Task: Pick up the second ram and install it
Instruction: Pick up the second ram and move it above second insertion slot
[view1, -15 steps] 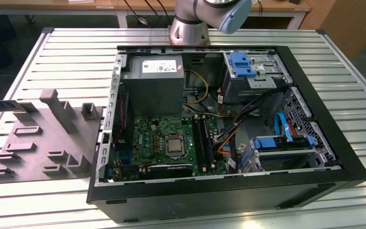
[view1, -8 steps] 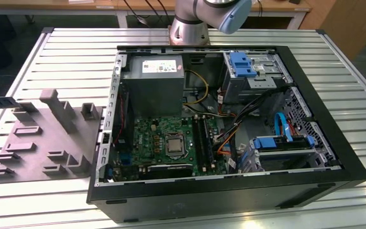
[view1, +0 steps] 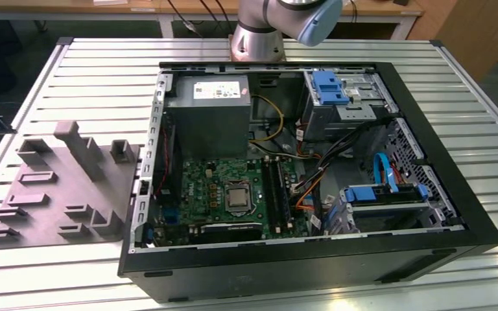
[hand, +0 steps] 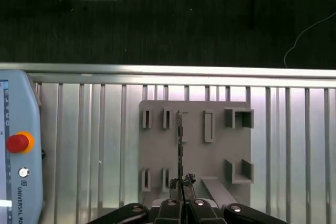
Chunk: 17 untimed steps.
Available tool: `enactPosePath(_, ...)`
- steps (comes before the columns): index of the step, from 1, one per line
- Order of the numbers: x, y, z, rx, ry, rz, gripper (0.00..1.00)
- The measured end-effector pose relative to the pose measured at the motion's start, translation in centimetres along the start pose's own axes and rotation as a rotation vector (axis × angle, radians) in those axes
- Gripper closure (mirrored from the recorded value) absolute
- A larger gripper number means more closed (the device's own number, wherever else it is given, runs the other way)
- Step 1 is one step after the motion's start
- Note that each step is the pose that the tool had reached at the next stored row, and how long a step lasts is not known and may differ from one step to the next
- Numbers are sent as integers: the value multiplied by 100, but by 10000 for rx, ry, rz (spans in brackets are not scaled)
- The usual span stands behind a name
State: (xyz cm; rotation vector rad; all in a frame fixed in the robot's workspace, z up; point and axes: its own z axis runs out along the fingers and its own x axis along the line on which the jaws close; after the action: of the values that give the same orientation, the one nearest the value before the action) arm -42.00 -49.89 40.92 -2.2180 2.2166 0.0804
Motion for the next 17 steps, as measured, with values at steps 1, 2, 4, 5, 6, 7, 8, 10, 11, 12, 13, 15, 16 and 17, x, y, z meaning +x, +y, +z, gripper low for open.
enactPosePath(1, -1, 1, -31, -1, 0, 0, 88)
enactPosePath(2, -2, 2, -49, 0, 0, 0, 88)
enactPosePath(4, -2, 2, -53, 1, -1, 0, 88)
enactPosePath(5, -2, 2, -53, 2, -2, 0, 88)
enactPosePath(6, -2, 2, -54, 2, -2, 0, 88)
enactPosePath(7, -2, 1, -55, 1, -1, -1, 88)
enactPosePath(8, -2, 2, -56, 0, 0, 0, 88)
enactPosePath(10, -3, -5, -58, -2, 1, -1, 88)
enactPosePath(11, -3, -16, -58, -2, 1, -1, 88)
enactPosePath(12, -2, -31, -57, 1, 0, -1, 88)
enactPosePath(13, -2, -53, -57, 0, 0, 0, 88)
enactPosePath(15, -2, -100, -59, 0, 0, 0, 88)
enactPosePath(16, -2, -129, -60, 1, -1, 0, 88)
enactPosePath(17, -2, -164, -61, -1, 0, 0, 88)
